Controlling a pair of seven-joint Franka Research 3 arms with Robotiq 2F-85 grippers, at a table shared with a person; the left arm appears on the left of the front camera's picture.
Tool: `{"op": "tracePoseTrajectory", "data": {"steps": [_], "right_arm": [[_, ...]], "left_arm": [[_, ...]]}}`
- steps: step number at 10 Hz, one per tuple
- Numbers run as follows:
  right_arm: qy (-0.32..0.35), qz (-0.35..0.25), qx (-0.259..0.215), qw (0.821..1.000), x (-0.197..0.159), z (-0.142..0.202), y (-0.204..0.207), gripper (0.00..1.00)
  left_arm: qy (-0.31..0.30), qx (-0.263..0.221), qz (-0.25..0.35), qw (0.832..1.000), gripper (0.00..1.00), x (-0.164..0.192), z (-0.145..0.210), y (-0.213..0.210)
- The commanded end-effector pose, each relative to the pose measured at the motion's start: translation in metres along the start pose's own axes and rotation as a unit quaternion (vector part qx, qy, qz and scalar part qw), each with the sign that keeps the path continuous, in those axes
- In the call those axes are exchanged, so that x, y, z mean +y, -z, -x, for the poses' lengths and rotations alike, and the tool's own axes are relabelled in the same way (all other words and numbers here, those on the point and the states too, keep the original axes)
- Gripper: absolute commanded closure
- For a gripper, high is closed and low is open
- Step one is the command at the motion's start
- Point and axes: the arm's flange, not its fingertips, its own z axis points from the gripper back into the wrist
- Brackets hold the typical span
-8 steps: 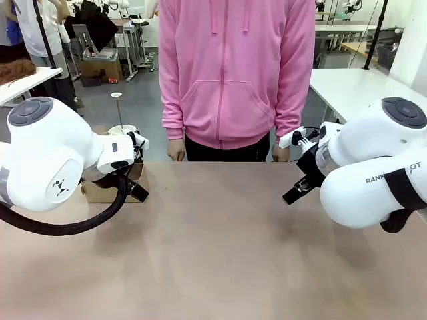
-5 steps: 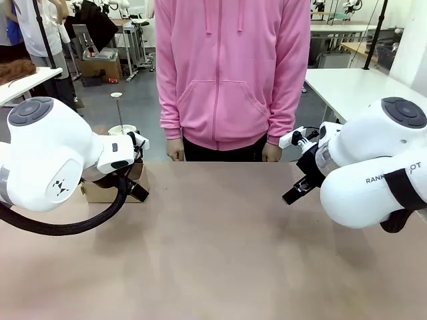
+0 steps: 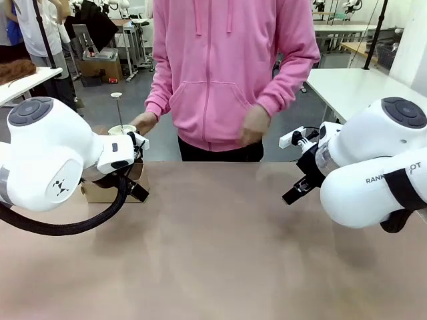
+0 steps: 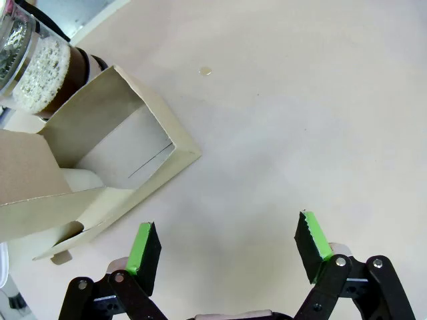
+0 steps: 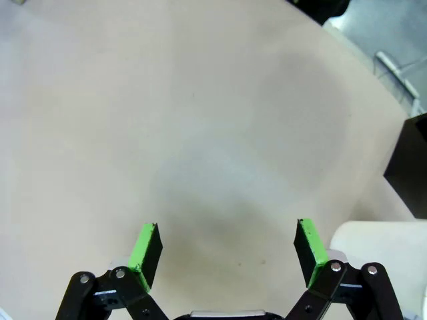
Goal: Pour a drink into a cup and package it in a carrier.
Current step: Pick up the 600 ml Paper Cup and place it in the middle top area of the table.
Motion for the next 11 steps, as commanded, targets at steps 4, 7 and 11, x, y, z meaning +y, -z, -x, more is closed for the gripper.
{"op": "tracePoseTrajectory", "data": {"steps": [4, 7, 11], "right_arm": [[0.005, -0.035, -0.006, 0.999, -0.037, -0.038, -0.041, 0.00], [0.022, -0.083, -0.024, 0.996, -0.119, -0.069, -0.092, 0.00], [-0.066, -0.210, -0.152, 0.964, -0.236, -0.007, -0.101, 0.00]], "left_arm": [[0.000, 0.000, 0.000, 1.000, 0.00, 0.000, 0.000, 0.000], [0.000, 0.000, 0.000, 1.000, 0.00, 0.000, 0.000, 0.000], [0.000, 0.000, 0.000, 1.000, 0.00, 0.000, 0.000, 0.000]]}}
